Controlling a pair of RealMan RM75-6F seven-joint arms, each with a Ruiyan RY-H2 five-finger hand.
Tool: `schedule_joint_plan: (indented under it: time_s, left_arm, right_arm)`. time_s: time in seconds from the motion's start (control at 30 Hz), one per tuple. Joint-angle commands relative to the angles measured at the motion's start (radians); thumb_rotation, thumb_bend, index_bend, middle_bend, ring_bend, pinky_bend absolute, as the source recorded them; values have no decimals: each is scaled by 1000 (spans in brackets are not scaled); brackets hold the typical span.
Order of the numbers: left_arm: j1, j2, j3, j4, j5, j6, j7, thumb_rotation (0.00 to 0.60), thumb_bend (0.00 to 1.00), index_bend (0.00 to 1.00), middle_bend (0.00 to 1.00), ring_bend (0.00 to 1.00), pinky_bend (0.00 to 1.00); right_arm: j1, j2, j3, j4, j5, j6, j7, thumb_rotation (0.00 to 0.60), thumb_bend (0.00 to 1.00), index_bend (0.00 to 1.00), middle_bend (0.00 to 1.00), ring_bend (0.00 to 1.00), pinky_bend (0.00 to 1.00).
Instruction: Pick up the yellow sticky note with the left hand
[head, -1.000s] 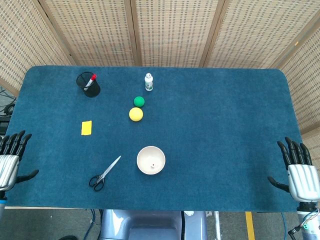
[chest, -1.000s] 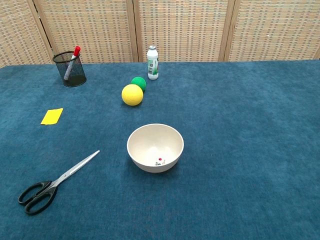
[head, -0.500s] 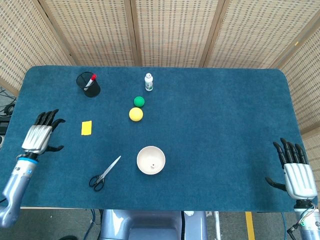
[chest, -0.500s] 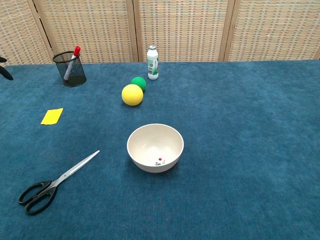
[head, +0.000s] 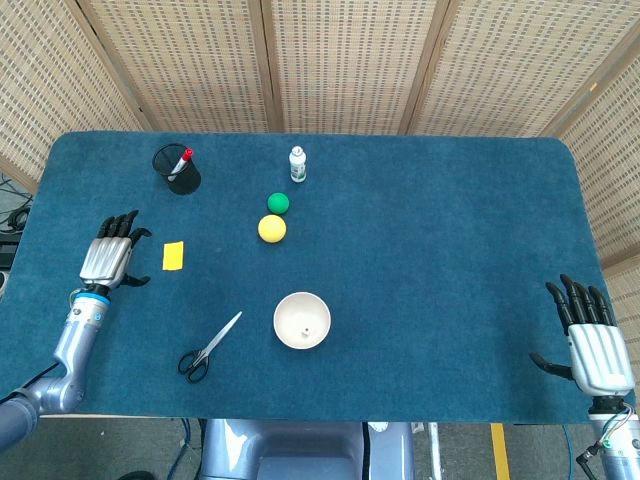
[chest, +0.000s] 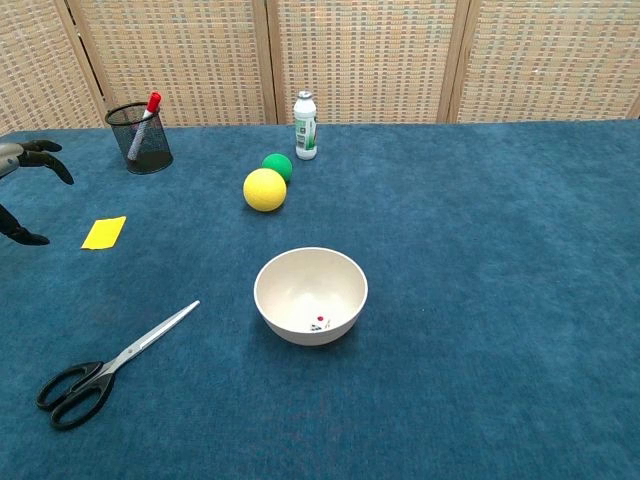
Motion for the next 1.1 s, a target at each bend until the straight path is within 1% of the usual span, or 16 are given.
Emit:
schedule_joint_plan:
  time_s: [0.03,0.27,0.4,0.47,0.67,1.1]
  left_arm:
    - [-27,-39,2,52,6,-21,-29,600,111,267,0,0,0]
    - [-60,-119,7,164,2,-58,-55,600,112,286,0,0,0]
    - [-66,-141,6,203,1,-57,-65,600,115,297,0,0,0]
    - [-70,-151,4,224,-2,-59,-69,600,123,319,0,0,0]
    - [-79,-166,-1,259,-11,-72,-74,600,127,351,0,0,0]
    - [-100,-208,-10,314,-24,-93,-63,600,122,350,0,0,0]
  right_arm:
    - [0,1,-2,-2,-3,-1,0,600,0,0,0,0,0]
    - [0,2,-3,-6,-3,2,-3,600,0,0,0,0,0]
    - [2,2,-3,-4,0,-3,-2,600,0,0,0,0,0]
    - [3,2,-3,-4,2,-5,-1,600,0,0,0,0,0]
    - [4,2,-3,-3,5,-8,2,600,0,0,0,0,0]
    - [5,3,-2,0,11,-11,9,600,0,0,0,0,0]
